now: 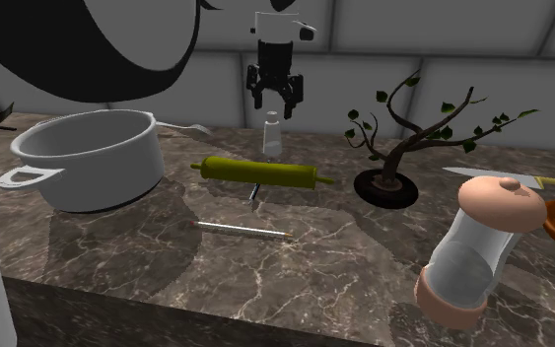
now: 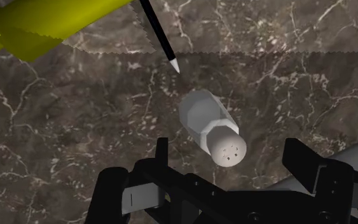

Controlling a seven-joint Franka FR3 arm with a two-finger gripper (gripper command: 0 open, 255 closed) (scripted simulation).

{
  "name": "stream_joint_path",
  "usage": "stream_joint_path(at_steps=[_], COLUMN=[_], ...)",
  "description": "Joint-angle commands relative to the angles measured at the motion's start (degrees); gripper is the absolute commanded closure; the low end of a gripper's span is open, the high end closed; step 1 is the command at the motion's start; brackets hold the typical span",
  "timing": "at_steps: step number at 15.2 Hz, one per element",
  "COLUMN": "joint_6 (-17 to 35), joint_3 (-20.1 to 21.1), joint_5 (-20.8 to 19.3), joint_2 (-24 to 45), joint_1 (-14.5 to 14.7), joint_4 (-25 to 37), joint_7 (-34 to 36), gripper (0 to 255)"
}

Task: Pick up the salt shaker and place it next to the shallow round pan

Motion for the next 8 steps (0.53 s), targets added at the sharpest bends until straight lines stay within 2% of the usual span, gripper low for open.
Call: stream_joint_path(at_steps=[1,8], joint_6=[1.62,2.84], joint_3=[0.01,0.02], joint_5=[0.01,0.02], joint_2=[-0.04,-0.06], joint_1=[0.02,0.05], joint_4=[-1.64,-2.87], joint_7=[-0.02,-0.03], gripper=[0,0])
